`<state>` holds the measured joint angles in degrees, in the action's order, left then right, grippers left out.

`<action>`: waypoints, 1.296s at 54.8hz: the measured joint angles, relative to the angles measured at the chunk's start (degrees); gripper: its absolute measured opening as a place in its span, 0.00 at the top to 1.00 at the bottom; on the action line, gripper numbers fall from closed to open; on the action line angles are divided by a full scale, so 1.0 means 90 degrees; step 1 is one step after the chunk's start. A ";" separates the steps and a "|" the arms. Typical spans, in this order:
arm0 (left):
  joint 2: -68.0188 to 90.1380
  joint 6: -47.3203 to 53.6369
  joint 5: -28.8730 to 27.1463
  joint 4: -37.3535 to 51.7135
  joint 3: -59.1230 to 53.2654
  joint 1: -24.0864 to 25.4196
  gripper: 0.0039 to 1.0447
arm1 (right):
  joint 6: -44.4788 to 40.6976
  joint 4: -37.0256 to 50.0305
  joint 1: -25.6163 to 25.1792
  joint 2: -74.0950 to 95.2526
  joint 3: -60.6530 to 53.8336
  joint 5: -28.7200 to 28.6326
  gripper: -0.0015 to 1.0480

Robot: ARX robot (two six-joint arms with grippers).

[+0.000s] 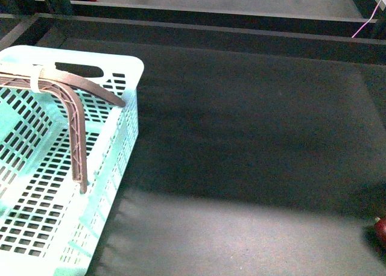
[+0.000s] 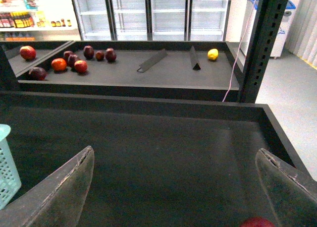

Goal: Pick apple with right arm and hold basket with left

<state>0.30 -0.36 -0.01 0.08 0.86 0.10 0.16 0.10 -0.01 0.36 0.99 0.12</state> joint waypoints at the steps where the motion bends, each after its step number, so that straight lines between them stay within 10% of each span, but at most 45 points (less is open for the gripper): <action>1: 0.0000 0.0000 -0.0002 0.0000 0.0000 0.0000 0.06 | 0.0000 0.0000 0.0000 0.0000 0.0000 0.0000 0.08; 51: 0.0027 -0.0070 0.0080 -0.0044 0.0012 0.0015 0.06 | 0.0000 0.0000 0.0000 0.0000 0.0000 0.0000 0.08; 59: 0.1906 -0.2059 0.1931 -0.1593 0.0933 0.0420 0.06 | 0.0000 0.0000 0.0000 -0.0005 0.0000 -0.0015 0.08; 71: 0.5294 -0.4996 0.2256 0.1020 0.1644 0.0600 0.06 | -0.0002 0.0000 0.0000 -0.0005 0.0000 -0.0015 0.08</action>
<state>47.94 -45.32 20.29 9.26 15.66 5.50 0.14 0.10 -0.01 0.32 0.99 -0.01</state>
